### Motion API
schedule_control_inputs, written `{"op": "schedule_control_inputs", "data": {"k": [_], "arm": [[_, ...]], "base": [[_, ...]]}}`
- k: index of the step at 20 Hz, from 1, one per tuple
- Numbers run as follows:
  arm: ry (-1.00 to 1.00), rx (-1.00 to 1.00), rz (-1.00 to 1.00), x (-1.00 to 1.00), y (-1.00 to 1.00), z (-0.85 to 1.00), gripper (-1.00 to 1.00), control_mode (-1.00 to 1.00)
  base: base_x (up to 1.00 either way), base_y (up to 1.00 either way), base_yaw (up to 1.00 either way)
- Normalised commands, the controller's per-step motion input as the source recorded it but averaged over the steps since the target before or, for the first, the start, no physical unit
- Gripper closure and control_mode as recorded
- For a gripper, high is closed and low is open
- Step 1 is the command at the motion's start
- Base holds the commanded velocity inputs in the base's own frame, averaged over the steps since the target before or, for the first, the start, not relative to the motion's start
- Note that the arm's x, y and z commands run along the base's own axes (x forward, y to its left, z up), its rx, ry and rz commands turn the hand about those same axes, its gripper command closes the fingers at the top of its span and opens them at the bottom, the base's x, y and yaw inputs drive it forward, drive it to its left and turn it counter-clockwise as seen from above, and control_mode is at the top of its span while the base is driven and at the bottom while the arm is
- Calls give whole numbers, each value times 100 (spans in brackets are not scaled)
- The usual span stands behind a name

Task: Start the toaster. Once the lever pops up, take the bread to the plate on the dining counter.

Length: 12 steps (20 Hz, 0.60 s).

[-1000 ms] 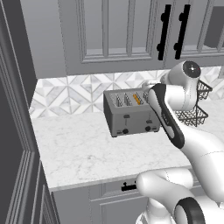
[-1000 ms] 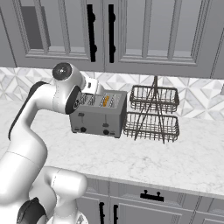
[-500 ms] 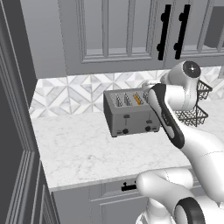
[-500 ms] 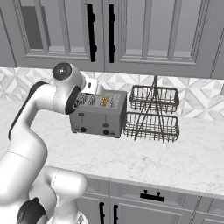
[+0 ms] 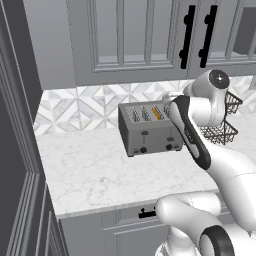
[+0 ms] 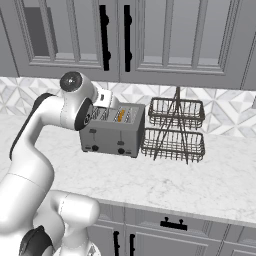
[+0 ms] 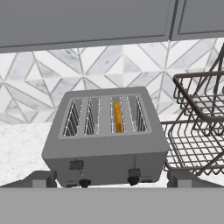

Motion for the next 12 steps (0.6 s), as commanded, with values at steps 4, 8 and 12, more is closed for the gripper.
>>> {"op": "schedule_control_inputs", "data": {"k": [4,8,12], "arm": [[0,0,0,0,0,0,-100,-100],[0,0,0,0,0,0,-100,-100],[0,0,0,0,0,0,-100,-100]], "base": [[0,0,0],[0,0,0],[0,0,0]]}}
